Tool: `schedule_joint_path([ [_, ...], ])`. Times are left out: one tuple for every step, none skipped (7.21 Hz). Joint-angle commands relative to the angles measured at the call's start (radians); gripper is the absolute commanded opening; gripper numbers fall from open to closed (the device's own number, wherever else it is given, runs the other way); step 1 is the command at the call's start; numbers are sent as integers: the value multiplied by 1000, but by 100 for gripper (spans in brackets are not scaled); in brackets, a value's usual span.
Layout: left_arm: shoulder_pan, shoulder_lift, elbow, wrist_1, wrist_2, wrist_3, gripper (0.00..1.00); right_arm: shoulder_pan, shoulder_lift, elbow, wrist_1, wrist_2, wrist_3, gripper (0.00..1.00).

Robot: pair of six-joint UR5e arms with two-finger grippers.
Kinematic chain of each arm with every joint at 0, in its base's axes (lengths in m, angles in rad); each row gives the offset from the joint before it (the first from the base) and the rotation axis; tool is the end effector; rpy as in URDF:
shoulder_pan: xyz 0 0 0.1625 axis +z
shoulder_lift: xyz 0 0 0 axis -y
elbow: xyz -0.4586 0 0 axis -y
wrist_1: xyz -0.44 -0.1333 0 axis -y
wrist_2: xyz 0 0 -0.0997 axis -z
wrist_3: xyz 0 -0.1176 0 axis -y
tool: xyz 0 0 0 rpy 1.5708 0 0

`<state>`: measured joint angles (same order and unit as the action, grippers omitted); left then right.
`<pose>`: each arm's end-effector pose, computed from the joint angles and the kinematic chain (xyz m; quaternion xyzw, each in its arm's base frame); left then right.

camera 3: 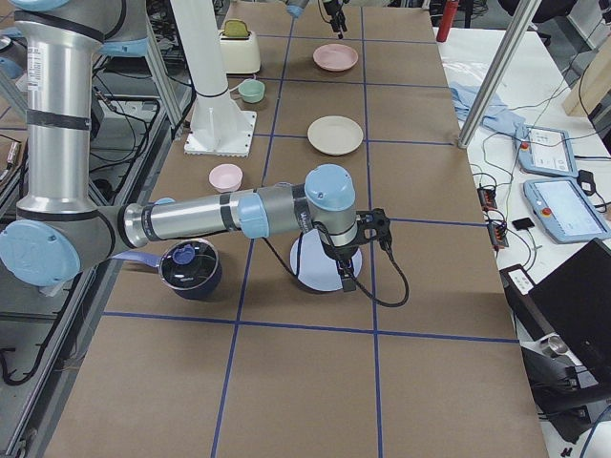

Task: Stack three plates with pink and blue
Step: 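Move the left gripper down to the rim of the pink plate, then grip the pink plate rim with the left gripper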

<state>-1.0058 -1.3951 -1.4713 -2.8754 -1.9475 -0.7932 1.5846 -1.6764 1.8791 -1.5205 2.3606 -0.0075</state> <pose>0.1854 -0.4607 0.7045 0.2739 0.4305 -0.0058 0.8600 0.0567 -0.4992 0.5852 0.1205 -0.3804 -0.0456 0.9158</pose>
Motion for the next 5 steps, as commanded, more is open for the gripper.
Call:
schedule_joint_path([
  [52,1,54,-37,53,-37,74,2,-3,0,0,-1,-2,100],
  [58,1,80,-62,53,-34,67,0,-3,0,0,-1,0,100],
  [64,1,83,-67,53,-34,66,2,-3,0,0,-1,0,100],
  [78,1,83,-67,53,-35,57,0,-3,0,0,-1,0,100],
  [88,1,83,-68,53,-35,38,2,-3,2,0,-1,0,100],
])
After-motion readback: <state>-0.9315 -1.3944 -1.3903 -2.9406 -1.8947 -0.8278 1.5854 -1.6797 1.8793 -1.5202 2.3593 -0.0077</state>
